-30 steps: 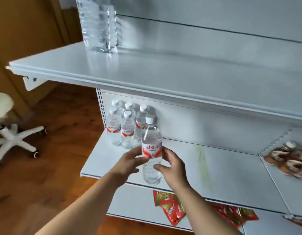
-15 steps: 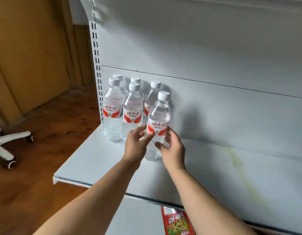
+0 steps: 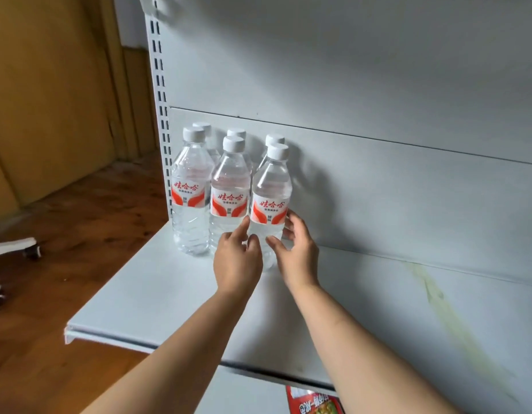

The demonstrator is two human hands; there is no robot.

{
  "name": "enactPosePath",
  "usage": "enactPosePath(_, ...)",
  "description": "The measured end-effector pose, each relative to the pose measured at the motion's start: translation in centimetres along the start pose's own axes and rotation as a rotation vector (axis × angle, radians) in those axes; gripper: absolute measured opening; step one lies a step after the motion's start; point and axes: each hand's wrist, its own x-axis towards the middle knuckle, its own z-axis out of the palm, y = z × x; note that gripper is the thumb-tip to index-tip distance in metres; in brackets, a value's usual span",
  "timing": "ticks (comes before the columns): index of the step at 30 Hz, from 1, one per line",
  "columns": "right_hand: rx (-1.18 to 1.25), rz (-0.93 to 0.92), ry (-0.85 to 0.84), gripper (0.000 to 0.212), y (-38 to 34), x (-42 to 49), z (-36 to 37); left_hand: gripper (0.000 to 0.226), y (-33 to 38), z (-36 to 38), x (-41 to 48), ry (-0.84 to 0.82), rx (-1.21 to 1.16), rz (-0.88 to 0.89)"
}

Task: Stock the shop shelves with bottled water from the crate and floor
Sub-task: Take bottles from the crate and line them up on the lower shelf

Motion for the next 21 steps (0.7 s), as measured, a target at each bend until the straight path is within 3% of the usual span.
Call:
enactPosePath(6, -0.033, 0.021, -0.033, 0.062, 0.0, 0.2, 0.0, 0.035, -0.3, -0.2, -0.7, 0.056, -0.036, -0.023)
enactPosePath(12, -0.191, 0.215, -0.134, 0.074, -3.0, -1.2, -4.4, 0.035, 3.0, -2.0, -3.2, 0.006, 0.096, -0.202)
enactPosePath(17, -0.234, 0.42, -0.083, 0.062, -9.8, -5.0, -12.4, 0.035, 11.2, -4.1, -7.7, -0.179, 0.186, -0.194)
enactPosePath(21, -0.211, 0.579, 0.104, 0.056, -17.4, -11.0, -21.3, 0.032, 20.4, -4.2, -14.1, -0.44, 0.191, -0.128)
